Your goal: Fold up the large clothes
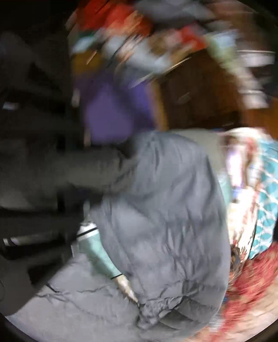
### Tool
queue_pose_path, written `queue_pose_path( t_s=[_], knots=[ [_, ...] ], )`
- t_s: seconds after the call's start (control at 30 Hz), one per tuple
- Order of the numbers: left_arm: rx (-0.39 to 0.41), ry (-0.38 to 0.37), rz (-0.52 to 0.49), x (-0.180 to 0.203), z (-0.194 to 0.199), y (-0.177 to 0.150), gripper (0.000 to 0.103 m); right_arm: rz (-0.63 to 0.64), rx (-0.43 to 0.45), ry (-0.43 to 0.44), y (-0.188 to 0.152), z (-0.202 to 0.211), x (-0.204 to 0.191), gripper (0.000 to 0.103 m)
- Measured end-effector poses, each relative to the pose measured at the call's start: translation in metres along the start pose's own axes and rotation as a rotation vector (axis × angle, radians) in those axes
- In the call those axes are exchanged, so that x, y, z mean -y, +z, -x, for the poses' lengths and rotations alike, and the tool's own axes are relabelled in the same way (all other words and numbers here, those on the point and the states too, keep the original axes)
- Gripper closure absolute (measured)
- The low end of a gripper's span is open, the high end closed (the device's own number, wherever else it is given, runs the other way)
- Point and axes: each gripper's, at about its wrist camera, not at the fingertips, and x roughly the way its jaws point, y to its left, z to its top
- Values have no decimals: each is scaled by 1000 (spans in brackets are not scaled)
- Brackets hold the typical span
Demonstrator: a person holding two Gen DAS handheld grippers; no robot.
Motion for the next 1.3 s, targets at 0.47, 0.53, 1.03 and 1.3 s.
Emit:
queue_pose_path(
  t_s=[0.47,0.53,1.03,1.3],
  knots=[
    [0,-16,-9,35,5,10,103,-716,467,-215,-15,221,290,93],
    [-5,-27,-25,50,1,14,103,-811,434,-251,-46,217,325,93],
    [144,-389,-474,363,-24,81,103,-1176,375,-279,-204,173,426,93],
    [-23,-144,-638,508,-148,63,103,-1301,371,-332,-245,183,424,31]
  ],
)
